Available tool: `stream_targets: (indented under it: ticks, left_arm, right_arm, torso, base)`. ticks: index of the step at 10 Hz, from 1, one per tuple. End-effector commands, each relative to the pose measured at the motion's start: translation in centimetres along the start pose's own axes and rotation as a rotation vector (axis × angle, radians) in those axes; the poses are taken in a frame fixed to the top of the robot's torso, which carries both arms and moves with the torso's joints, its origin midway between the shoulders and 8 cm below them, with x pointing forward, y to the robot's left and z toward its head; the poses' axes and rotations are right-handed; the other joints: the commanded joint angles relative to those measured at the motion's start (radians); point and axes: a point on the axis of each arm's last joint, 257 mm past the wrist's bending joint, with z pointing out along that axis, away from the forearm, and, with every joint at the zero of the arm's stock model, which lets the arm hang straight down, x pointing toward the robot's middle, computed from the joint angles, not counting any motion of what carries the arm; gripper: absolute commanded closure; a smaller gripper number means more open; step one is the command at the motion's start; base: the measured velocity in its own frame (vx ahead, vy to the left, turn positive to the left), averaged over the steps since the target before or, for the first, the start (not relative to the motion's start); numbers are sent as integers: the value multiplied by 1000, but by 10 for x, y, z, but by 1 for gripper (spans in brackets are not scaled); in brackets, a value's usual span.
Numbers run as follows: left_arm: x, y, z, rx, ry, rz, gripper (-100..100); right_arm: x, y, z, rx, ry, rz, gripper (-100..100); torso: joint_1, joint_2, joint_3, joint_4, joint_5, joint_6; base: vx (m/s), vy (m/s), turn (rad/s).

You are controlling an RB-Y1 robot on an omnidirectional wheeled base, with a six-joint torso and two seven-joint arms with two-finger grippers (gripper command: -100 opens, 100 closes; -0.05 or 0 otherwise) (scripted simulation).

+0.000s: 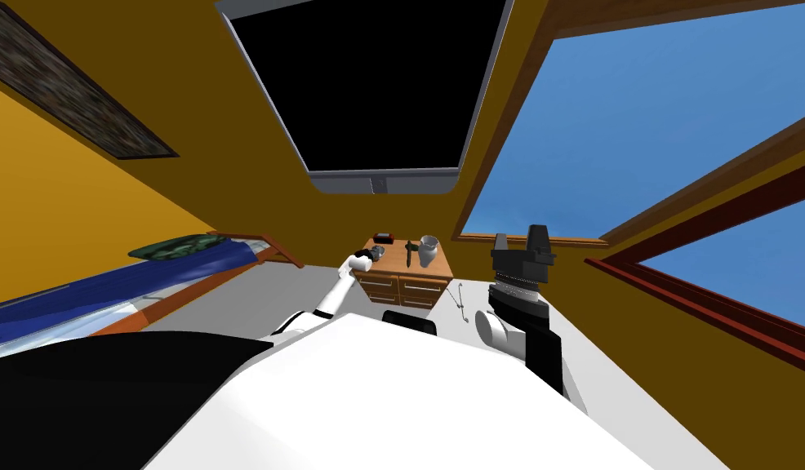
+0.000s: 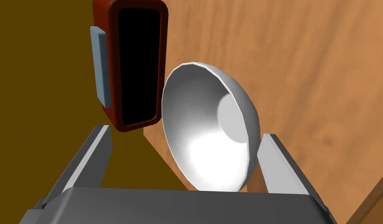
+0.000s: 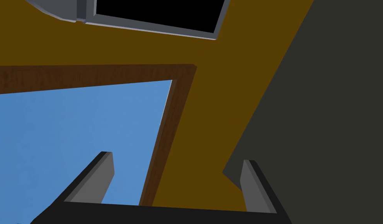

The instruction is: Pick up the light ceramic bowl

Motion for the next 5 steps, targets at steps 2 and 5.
stream_targets:
  ticks: [2,5]
  left_arm:
    - [-4,11,5,-70,-9,-16,-100]
    - [-10,22,11,-158,-21,-42,-100]
  right_arm:
    - [0,0,0,0,0,0,0]
    - [0,0,0,0,0,0,0]
  torso:
    - [0,0,0,0,0,0]
    - [0,0,0,0,0,0]
  base:
    - [20,-19,36]
    - [25,-14,42]
